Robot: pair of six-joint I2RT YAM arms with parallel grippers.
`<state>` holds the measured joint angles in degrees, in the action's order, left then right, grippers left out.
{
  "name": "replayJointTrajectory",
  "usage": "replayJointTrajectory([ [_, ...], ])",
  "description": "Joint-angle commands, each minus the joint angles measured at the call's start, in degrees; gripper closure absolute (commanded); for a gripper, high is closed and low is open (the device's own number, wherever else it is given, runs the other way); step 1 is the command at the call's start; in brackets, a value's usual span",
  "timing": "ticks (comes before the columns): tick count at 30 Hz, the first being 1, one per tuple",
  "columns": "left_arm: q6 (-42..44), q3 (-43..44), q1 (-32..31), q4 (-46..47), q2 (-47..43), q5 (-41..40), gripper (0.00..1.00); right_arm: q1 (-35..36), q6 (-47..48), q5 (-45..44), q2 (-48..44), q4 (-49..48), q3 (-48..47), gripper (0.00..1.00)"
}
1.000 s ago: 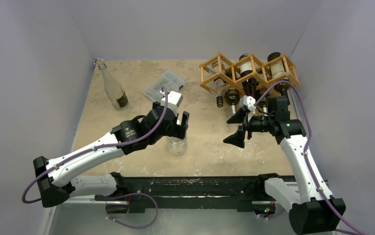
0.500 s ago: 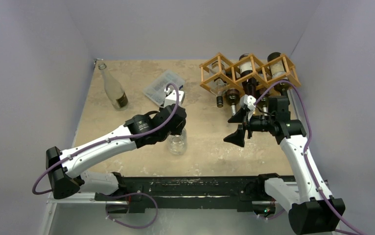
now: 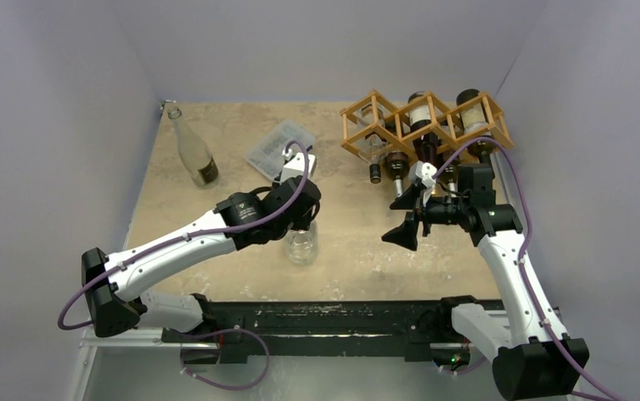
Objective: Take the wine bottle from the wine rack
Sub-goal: Move the wine bottle to the center of the board.
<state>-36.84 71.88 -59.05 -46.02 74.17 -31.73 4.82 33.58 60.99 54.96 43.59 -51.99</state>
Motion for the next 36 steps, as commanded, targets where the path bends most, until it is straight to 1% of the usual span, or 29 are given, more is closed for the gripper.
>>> replayJointTrajectory([
  [1, 0.55, 3.18, -0.02, -1.44, 0.65, -0.63, 0.59, -0.23, -0.36, -0.33, -0.73, -1.68, 0.46, 0.01],
  [3, 0.62, 3.38, -0.02, -1.5, 0.81, -0.68, 0.59, -0.19, -0.25, -0.35, -0.81, -1.59, 0.47, 0.01],
  [5, 0.76, 3.44, -0.06, -1.73, 0.89, -0.93, 0.63, -0.2, -0.27, -0.48, -0.82, -1.59, 0.45, 0.01],
  [7, 0.99, 3.53, -0.02, -1.92, 0.68, -1.29, 0.71, -0.21, -0.17, -0.44, -0.88, -1.59, 0.46, 0.01],
  [11, 1.43, 3.74, 0.05, -2.24, -0.12, -3.17, 0.91, -0.2, -0.03, -0.44, -0.91, -1.33, 0.41, 0.01],
  [14, 2.38, 4.3, 0.32, -2.95, -0.87, -5.11, 1.0, -0.24, 0.1, -0.44, -0.91, -1.17, 0.33, 0.01],
  [17, 3.79, 4.52, 1.86, -2.61, -2.32, -6.13, 1.0, -0.21, 0.19, -0.44, -0.96, -1.08, 0.32, 0.01],
  [20, 5.65, 4.08, 4.93, -1.43, -4.26, -5.55, 1.0, -0.23, 0.4, -0.44, -0.99, -0.97, 0.39, 0.01],
  [28, 12.06, 2.32, 17.55, 4.83, -8.3, -1.91, 1.0, -0.23, 0.55, -0.7, -0.84, -0.92, 0.39, 0.01],
  [36, 16.97, 3.78, 29.49, 11.83, -6.1, 2.3, 1.0, -0.19, 0.7, -0.92, -0.47, -0.7, 0.25, 0.01],
])
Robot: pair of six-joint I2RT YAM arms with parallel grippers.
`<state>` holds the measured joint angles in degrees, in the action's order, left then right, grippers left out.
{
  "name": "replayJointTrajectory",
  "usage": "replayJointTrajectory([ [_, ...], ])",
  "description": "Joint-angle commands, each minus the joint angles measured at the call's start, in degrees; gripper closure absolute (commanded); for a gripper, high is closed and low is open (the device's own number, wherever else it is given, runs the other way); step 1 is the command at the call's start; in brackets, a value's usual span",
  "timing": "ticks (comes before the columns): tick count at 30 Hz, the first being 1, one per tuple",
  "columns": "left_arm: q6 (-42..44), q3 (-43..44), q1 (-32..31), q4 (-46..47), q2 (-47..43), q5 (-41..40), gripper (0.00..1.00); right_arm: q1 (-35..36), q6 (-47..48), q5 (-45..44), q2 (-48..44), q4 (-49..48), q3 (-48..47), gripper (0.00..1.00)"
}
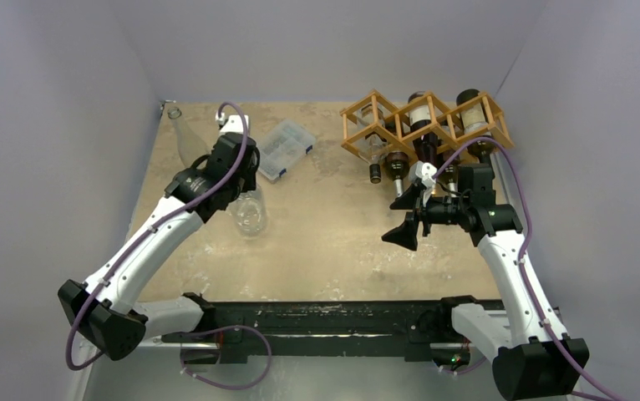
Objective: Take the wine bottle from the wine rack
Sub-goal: Move the wine bottle to the center of the board.
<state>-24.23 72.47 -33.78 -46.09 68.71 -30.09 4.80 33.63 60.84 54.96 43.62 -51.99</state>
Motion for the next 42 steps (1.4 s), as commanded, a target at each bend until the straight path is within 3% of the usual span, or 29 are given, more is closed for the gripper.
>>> replayJointTrajectory([
  [1, 4.97, 3.91, 5.37, 12.55, 0.04, 1.22, 1.0, -0.18, 0.66, -0.8, -0.39, -0.77, 0.22, 0.01],
  [18, 9.22, 12.81, 19.11, 20.75, 12.61, 9.37, 1.0, -0.21, 0.65, -0.99, 0.72, -0.72, -0.03, 0.01],
  [31, 10.92, 21.13, 22.74, 20.84, 21.52, 12.48, 1.0, -0.15, 1.06, -0.81, 0.94, -0.29, -0.11, 0.01],
  [39, 11.9, 21.4, 23.53, 20.63, 23.2, 12.95, 1.0, -0.24, 1.08, -0.81, 1.05, -0.29, -0.14, 0.01],
  [42, 11.58, 20.97, 23.71, 20.27, 23.48, 13.2, 0.96, -0.3, 1.07, -0.81, 1.11, -0.33, -0.22, 0.01],
])
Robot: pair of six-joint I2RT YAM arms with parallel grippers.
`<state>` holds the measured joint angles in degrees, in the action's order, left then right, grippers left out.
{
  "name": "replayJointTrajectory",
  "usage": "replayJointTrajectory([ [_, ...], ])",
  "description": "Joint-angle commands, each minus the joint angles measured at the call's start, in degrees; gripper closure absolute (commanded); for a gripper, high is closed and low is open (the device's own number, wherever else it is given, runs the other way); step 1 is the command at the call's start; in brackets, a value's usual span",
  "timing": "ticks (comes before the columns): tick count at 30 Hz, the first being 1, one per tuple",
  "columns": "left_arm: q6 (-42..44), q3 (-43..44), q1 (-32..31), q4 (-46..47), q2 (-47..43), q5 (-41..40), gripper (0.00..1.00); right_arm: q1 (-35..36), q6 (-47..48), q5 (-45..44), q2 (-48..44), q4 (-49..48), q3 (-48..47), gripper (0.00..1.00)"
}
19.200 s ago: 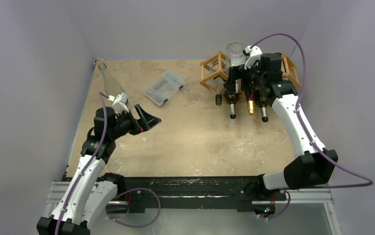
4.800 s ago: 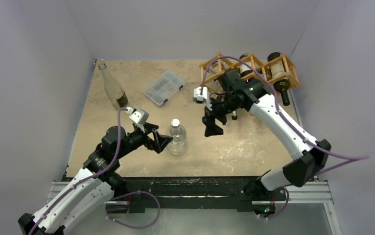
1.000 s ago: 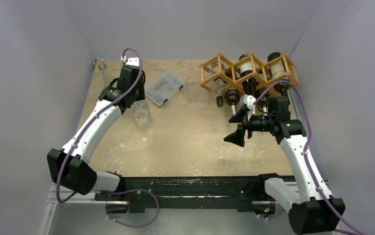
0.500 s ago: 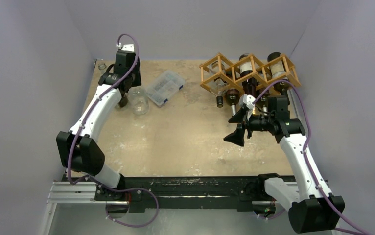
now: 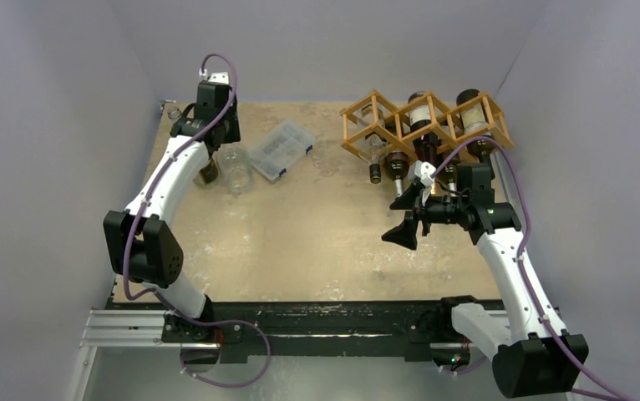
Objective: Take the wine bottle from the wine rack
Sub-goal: Move the wine bottle to the center of the board.
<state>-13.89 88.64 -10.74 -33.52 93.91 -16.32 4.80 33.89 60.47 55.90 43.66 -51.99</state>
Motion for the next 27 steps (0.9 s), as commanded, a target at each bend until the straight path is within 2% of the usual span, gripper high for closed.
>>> replayJointTrajectory([
  [1, 1.17, 4.71, 0.72, 7.56, -1.64, -0.56, 0.93, -0.3, 0.78, -0.44, 0.22, -0.33, -0.21, 0.01],
  [7, 0.88, 4.57, 0.81, 6.92, -1.74, -0.13, 0.77, -0.44, 0.75, -0.44, 0.18, -0.33, -0.17, 0.01],
  [18, 1.29, 7.21, 0.81, 3.82, -3.9, 0.23, 0.42, -0.64, 0.89, -0.35, 0.18, -0.24, -0.19, 0.01],
  [23, 1.82, 8.92, 0.81, 1.17, -6.26, 0.72, 0.25, -0.75, 1.04, -0.26, 0.18, -0.12, -0.16, 0.01],
  [27, 2.09, 8.1, 0.81, -1.01, -10.71, 4.55, 0.14, -0.8, 2.42, 0.23, -0.07, 1.04, -0.42, 0.01],
])
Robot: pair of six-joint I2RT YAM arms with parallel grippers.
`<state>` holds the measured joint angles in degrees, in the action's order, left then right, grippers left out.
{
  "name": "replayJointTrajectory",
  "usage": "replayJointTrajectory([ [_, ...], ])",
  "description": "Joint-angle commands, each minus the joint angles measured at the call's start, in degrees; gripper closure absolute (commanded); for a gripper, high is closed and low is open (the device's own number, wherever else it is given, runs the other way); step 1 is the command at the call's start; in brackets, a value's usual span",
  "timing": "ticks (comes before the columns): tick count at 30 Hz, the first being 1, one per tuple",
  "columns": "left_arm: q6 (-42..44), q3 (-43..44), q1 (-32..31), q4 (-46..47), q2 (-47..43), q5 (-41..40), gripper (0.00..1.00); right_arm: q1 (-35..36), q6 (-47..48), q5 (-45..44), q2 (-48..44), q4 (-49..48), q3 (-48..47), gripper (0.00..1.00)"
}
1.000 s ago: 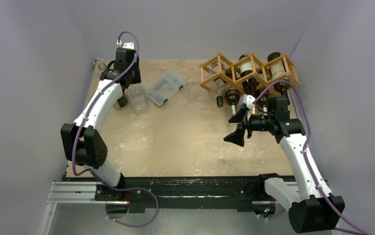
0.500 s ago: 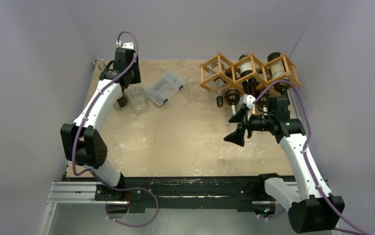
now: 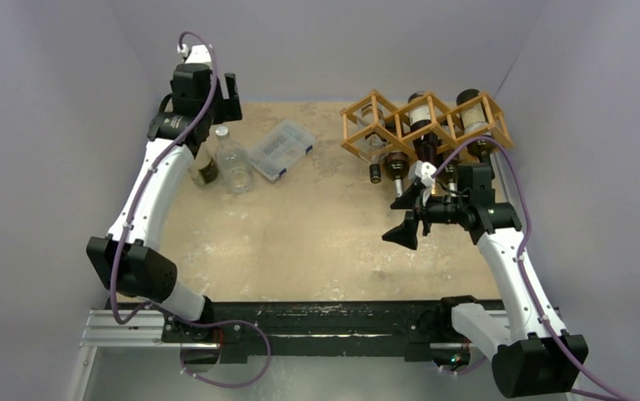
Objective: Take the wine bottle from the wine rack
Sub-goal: Move the wine bottle to the center of the board.
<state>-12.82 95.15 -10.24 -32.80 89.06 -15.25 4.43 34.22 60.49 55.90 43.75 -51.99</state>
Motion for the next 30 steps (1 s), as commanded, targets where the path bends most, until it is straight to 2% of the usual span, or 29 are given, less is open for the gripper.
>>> replayJointTrajectory([
  [1, 0.93, 0.71, 0.31, -1.98, -7.33, 4.94, 0.11, -0.44, 2.5, 0.59, -0.27, 1.28, -0.45, 0.01],
  [6, -0.18, -8.89, 0.31, -0.35, -17.94, 16.89, 0.01, -0.54, 4.38, 1.14, -0.37, 3.01, -1.7, 0.01],
  [14, -7.99, -27.24, 0.4, 2.57, -33.79, 30.41, 0.0, -0.61, 5.82, -3.98, 1.46, 9.42, -10.65, 0.01],
  [22, -7.87, -40.37, 0.32, 5.57, -42.31, 44.97, 0.0, -0.58, -3.88, -11.82, 0.23, 6.57, -17.92, 0.01],
  [30, -4.96, -48.91, 0.31, 5.66, -47.91, 47.16, 0.0, -4.09, -9.04, -18.89, 1.37, 8.05, -24.08, 0.01],
])
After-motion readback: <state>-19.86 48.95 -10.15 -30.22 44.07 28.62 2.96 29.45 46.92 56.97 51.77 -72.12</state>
